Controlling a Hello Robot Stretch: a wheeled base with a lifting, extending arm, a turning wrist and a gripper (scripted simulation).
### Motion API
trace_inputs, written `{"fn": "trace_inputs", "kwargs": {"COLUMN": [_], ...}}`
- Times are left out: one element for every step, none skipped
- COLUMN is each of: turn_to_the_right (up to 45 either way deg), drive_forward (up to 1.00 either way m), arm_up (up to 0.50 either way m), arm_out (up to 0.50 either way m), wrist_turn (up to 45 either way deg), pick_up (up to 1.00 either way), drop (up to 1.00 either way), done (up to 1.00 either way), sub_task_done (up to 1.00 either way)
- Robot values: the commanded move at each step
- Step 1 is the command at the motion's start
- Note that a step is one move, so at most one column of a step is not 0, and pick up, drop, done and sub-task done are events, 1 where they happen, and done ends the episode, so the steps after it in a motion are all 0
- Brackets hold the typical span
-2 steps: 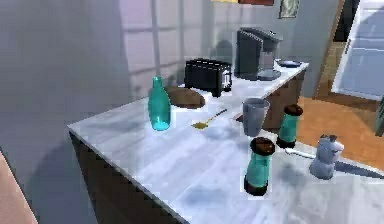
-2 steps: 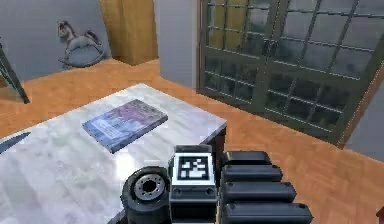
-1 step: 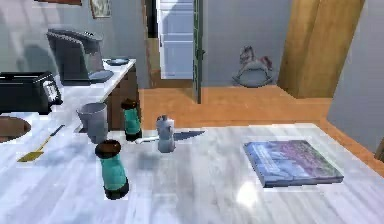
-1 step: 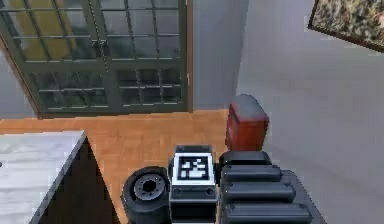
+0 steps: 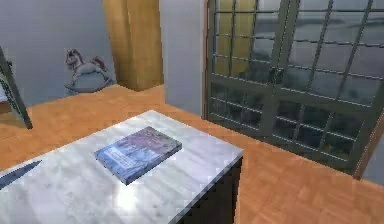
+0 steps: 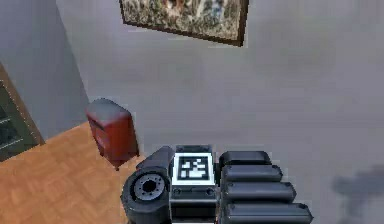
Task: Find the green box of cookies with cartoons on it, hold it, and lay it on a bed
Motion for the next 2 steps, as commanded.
{"fn": "trace_inputs", "kwargs": {"turn_to_the_right": [30.0, 0.0], "drive_forward": [0.00, 0.90], "arm_up": [0.00, 0.00], "arm_out": [0.00, 0.00], "wrist_turn": [0.0, 0.0], "pick_up": [0.00, 0.00], "drop": [0.00, 0.00], "done": [0.00, 0.00], "sub_task_done": [0.00, 0.00]}}
